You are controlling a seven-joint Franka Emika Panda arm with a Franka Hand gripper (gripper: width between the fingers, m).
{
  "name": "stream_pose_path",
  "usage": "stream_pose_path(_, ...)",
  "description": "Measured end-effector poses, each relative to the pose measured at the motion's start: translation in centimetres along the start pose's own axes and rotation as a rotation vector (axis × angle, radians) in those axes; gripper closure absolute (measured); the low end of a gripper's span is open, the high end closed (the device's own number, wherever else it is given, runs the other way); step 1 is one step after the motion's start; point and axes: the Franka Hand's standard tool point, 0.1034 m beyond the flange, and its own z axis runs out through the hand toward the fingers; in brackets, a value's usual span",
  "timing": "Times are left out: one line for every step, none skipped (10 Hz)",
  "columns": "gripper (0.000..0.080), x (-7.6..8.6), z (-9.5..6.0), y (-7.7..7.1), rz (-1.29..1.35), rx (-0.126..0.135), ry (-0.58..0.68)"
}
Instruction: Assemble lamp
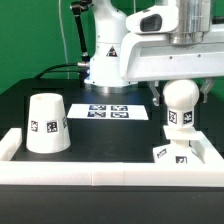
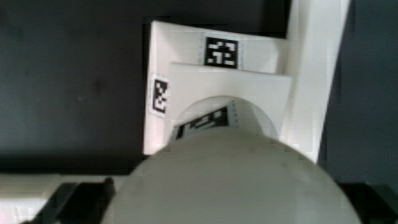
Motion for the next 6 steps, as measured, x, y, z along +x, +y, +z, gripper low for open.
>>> stream_pose_path(0.0223, -0.03, -0.03, -0.16, 0.137, -0.003, 0.001)
stream_pose_path(0.0223, -0.07, 0.01, -0.20, 0.269, -0.003, 0.000)
stream_pose_path(0.0223, -0.11, 0.06, -0.33, 0.376, 0.001, -0.002)
stream_pose_path(0.0223, -0.11, 0.06, -0.36, 0.401, 0.004, -0.003)
stream_pose_path(0.0223, -0.13, 0.07, -0.42, 0.448, 0.007, -0.004)
stream_pose_path(0.0223, -0.15, 0.08, -0.55, 0.517, 0.014, -0.008)
